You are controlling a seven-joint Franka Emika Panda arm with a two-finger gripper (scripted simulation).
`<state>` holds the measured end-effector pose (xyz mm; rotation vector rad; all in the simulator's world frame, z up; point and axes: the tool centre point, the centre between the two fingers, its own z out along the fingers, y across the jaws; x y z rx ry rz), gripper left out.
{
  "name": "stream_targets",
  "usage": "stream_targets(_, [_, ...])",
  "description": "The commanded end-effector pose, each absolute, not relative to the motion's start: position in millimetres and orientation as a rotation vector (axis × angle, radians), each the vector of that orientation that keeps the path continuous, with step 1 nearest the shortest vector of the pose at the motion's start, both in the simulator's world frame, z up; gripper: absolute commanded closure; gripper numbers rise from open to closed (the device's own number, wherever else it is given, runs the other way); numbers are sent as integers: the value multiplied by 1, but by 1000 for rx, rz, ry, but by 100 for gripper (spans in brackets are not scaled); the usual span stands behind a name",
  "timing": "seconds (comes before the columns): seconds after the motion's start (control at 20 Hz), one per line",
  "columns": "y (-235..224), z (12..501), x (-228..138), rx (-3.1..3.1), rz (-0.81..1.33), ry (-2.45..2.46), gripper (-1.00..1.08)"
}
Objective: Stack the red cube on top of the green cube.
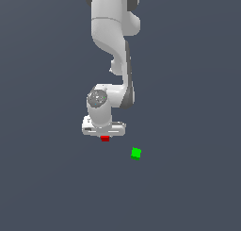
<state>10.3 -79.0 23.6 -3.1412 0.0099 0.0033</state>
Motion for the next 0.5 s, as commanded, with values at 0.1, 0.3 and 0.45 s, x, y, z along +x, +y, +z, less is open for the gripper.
stream_targets(0.1, [-79,39,10,-3141,1,10,108])
stream_targets(0.3, [-79,65,10,-3141,1,10,108])
stream_targets(0.45, [-79,87,10,-3141,1,10,108])
